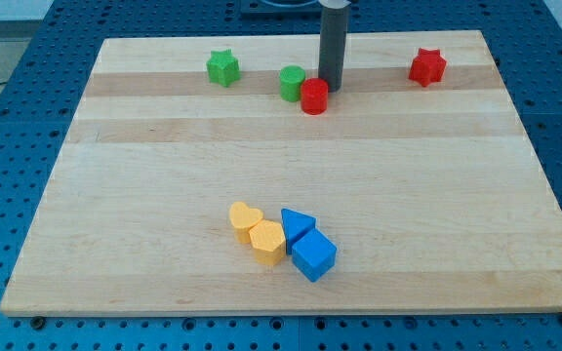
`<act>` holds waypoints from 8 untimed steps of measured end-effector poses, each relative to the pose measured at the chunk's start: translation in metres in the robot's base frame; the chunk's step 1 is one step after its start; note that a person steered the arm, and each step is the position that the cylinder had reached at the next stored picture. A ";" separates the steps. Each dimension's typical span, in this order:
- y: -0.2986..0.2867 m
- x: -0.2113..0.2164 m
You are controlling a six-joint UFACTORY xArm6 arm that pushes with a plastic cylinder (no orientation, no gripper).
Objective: Move the blue triangle to the bottom left of the red circle
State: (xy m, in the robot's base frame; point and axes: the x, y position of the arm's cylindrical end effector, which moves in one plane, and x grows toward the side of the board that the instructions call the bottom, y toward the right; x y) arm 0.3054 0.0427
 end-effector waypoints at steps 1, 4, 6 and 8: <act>-0.018 -0.005; 0.118 0.146; 0.054 0.314; -0.036 0.235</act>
State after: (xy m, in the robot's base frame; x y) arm 0.5408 0.0067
